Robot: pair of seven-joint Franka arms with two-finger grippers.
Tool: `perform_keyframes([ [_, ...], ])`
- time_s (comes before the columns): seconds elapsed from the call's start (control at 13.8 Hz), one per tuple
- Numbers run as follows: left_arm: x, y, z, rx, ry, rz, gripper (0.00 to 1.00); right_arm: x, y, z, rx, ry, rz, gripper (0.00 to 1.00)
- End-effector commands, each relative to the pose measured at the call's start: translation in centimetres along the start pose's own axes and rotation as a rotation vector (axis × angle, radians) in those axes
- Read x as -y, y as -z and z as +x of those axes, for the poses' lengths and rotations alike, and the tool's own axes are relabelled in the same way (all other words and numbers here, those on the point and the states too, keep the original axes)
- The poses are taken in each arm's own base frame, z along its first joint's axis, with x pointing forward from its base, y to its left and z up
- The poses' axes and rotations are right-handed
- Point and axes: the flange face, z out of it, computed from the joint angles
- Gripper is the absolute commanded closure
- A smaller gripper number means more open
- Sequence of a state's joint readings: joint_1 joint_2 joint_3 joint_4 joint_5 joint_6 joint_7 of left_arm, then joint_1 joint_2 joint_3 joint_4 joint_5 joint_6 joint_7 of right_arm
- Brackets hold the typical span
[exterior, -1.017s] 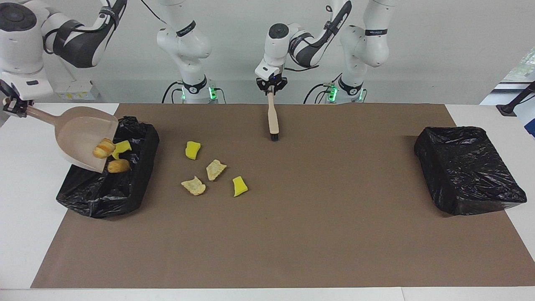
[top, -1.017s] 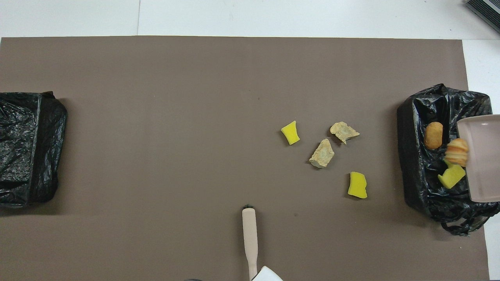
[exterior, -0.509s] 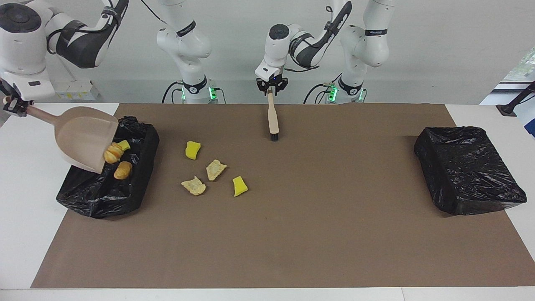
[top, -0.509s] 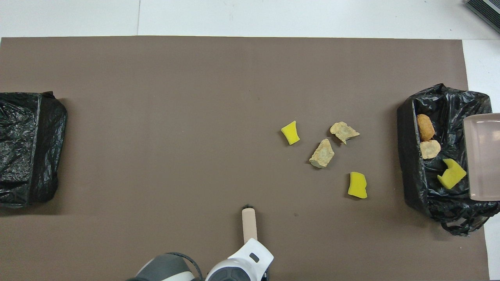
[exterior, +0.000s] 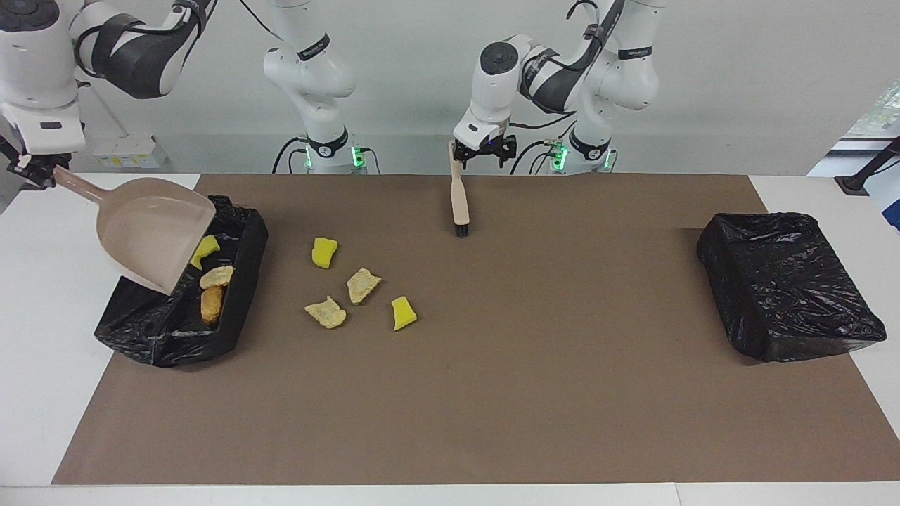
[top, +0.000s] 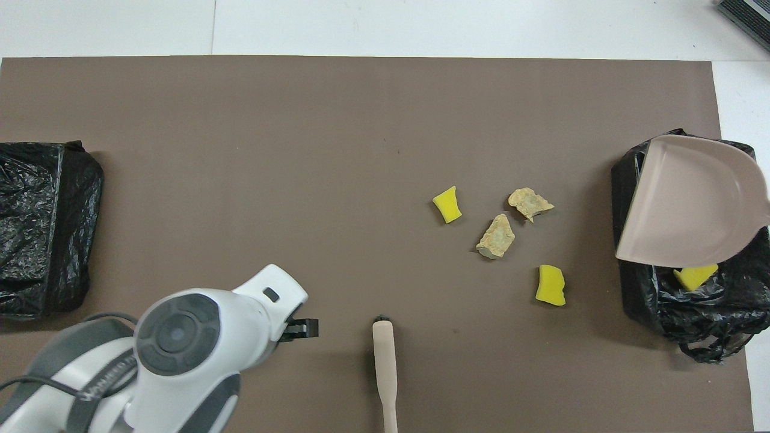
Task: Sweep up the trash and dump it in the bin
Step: 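Carry the empty dustpan back toward the table center with the right gripper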
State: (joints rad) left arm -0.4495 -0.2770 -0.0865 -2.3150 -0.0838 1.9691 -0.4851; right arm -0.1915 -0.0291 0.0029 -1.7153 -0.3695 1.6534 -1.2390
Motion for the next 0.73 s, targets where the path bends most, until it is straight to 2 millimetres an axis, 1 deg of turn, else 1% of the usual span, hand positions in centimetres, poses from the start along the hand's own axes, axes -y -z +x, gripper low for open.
perform_keyframes([
  [0.0, 5.6, 3.1, 5.1, -0.041, -0.089, -0.004, 0.00, 3.2, 1.9, 4.5, -0.062, -0.172, 0.050, 1.00],
  [0.07, 6.9, 4.9, 6.5, -0.059, -0.106, -0.012, 0.00, 4.4, 2.5, 6.4, -0.085, -0.223, 0.063, 1.00],
  [0.22, 8.3, 8.4, 8.9, -0.065, -0.095, -0.007, 0.00, 6.4, 3.3, 10.0, -0.123, -0.323, 0.104, 1.00],
  [0.36, 10.1, 12.2, 10.5, -0.086, -0.118, 0.017, 0.00, 8.3, 3.7, 13.9, -0.168, -0.488, 0.187, 1.00],
  [0.44, 11.2, 14.2, 11.0, -0.103, -0.141, 0.021, 0.00, 9.2, 3.7, 16.1, -0.179, -0.574, 0.226, 1.00],
  [0.51, 12.3, 16.6, 11.1, -0.121, -0.142, 0.019, 0.00, 9.7, 3.6, 17.8, -0.186, -0.662, 0.263, 1.00],
  [0.58, 13.6, 18.6, 11.2, -0.132, -0.138, 0.018, 0.00, 10.2, 3.5, 19.6, -0.198, -0.713, 0.294, 1.00],
  [0.65, 14.4, 20.5, 11.0, -0.143, -0.148, 0.021, 0.00, 11.0, 3.8, 21.7, -0.215, -0.738, 0.301, 1.00],
])
